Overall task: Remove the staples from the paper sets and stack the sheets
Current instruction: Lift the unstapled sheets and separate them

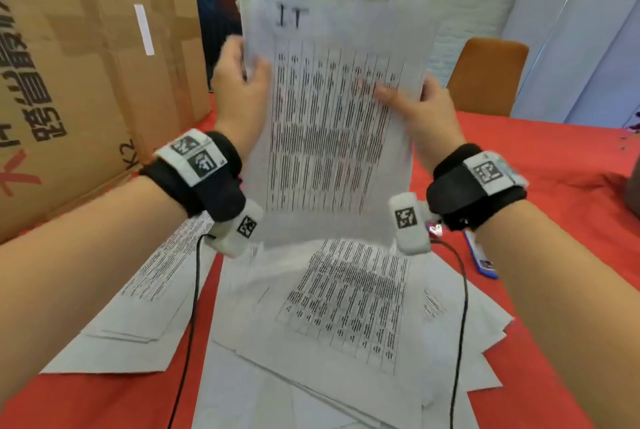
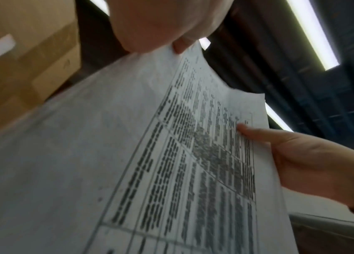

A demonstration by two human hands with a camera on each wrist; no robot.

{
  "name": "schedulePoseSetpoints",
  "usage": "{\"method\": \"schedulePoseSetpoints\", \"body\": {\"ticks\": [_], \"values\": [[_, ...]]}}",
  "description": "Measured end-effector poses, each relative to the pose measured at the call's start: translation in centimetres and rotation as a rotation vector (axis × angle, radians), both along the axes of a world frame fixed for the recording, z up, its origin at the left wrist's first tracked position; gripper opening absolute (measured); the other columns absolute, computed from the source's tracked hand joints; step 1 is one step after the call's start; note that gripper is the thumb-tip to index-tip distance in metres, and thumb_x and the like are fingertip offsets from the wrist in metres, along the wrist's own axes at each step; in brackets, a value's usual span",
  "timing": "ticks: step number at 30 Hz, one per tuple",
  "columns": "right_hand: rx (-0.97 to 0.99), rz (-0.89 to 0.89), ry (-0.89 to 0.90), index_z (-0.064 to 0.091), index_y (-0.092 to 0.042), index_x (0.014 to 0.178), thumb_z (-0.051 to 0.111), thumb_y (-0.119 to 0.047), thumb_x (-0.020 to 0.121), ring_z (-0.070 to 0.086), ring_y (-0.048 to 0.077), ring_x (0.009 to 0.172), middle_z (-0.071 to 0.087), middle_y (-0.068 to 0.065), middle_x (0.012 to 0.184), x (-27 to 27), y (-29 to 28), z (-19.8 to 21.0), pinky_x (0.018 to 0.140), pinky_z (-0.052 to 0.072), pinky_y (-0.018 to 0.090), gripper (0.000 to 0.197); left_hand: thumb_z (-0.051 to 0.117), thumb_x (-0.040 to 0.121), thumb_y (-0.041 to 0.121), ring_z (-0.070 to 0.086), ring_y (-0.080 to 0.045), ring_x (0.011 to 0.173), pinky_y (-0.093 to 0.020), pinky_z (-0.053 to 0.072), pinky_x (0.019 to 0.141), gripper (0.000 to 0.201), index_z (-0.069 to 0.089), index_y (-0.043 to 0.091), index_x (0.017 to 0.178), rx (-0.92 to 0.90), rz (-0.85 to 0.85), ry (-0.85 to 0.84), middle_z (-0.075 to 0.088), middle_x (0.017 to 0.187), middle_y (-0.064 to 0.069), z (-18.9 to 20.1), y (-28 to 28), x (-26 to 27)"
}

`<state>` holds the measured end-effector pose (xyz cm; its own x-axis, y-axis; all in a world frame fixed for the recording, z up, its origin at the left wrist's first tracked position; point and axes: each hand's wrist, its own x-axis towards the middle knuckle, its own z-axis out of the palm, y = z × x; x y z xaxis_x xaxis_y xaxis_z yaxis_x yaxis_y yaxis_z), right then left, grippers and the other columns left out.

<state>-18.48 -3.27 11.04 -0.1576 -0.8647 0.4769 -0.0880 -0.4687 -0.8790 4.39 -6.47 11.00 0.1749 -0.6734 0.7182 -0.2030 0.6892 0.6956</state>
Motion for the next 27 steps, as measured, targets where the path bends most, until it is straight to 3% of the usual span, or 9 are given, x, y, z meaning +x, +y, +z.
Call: {"method": "schedulePoseSetpoints", "body": {"ticks": [4,5,7,10,14,19,21,24,27], "values": [[-0.049,0.102,-0.002,0.057,-0.002,0.124,0.073,-0.015,0.083,0.063,0.027,0.114,0.065,0.015,0.121,-1.3,-0.2,2.3,0.100,0.049,0.043,0.047,0.042,0.096,0.015,0.042,0.002,0.069,-0.016,0.037,0.068,0.011,0.041,0.023,0.089,-0.160,-0.003,0.002,0.044,0.081,0.010,1.9,0.2,0.1],[0.013,0.130,0.015,0.059,-0.004,0.125,0.074,-0.020,0.081,0.062,0.026,0.115,0.065,0.013,0.122,-1.8,-0.6,1.4,0.102,0.047,0.044,0.049,0.042,0.097,0.020,0.046,-0.002,0.076,-0.019,0.039,0.073,0.002,0.044,0.018,0.097,-0.094,-0.017,0.019,0.049,0.088,0.007,0.9,-0.2,0.1],[0.200,0.173,0.074,0.064,-0.013,0.121,0.081,-0.034,0.071,0.064,0.022,0.112,0.069,0.005,0.118,-2.3,-1.0,-1.6,0.099,0.048,0.045,0.057,0.042,0.098,0.036,0.051,-0.010,0.088,-0.028,0.039,0.081,0.032,0.043,0.010,0.115,0.163,-0.024,0.053,0.053,0.098,0.004,-1.9,-0.6,-0.1],[0.335,0.167,0.004,0.067,-0.015,0.115,0.083,-0.033,0.060,0.065,0.018,0.096,0.073,-0.004,0.102,-1.6,-0.8,-5.4,0.082,0.054,0.035,0.060,0.039,0.098,0.041,0.046,-0.019,0.085,-0.029,0.033,0.073,0.032,0.041,0.011,0.109,0.474,0.035,-0.025,0.047,0.085,0.005,-6.6,-0.8,-0.8],[0.122,0.103,-0.050,0.064,-0.005,0.118,0.075,-0.012,0.074,0.063,0.024,0.106,0.066,0.013,0.118,0.8,-0.7,-3.9,0.097,0.050,0.040,0.046,0.040,0.092,0.009,0.047,-0.017,0.075,-0.032,0.040,0.068,0.016,0.047,0.010,0.106,0.256,0.054,-0.029,0.050,0.081,0.003,-6.1,-0.8,-2.4],[0.032,0.077,-0.151,0.062,-0.009,0.114,0.067,-0.017,0.088,0.066,0.023,0.104,0.069,0.007,0.109,0.3,-0.5,1.5,0.095,0.053,0.041,0.028,0.037,0.094,0.008,0.037,0.002,0.053,-0.023,0.033,0.054,0.004,0.040,0.011,0.095,0.029,0.012,0.055,0.041,0.071,0.007,-2.1,-0.4,-2.5],[0.048,0.070,-0.142,0.061,-0.004,0.121,0.071,-0.028,0.083,0.066,0.028,0.105,0.069,0.011,0.111,-0.3,-0.6,1.1,0.094,0.052,0.046,0.046,0.038,0.096,0.013,0.042,0.009,0.054,-0.014,0.033,0.055,0.007,0.041,0.019,0.094,0.053,-0.003,0.051,0.043,0.074,0.013,-2.6,-0.1,-2.1],[0.140,0.061,-0.102,0.060,-0.006,0.123,0.082,-0.051,0.059,0.067,0.029,0.105,0.069,0.011,0.114,-0.5,-0.2,-1.7,0.093,0.052,0.049,0.081,0.038,0.099,0.023,0.044,0.025,0.058,-0.004,0.036,0.059,0.018,0.038,0.036,0.086,0.159,0.011,0.044,0.041,0.078,0.023,-5.0,0.5,-2.0],[0.193,0.087,-0.095,0.062,-0.009,0.120,0.084,-0.054,0.054,0.068,0.028,0.103,0.071,0.010,0.112,-0.6,-0.1,-3.9,0.092,0.053,0.048,0.082,0.041,0.097,0.026,0.048,0.009,0.061,-0.017,0.040,0.061,0.006,0.043,0.029,0.093,0.195,0.037,0.056,0.049,0.077,0.015,-6.6,0.2,-2.0]]}}
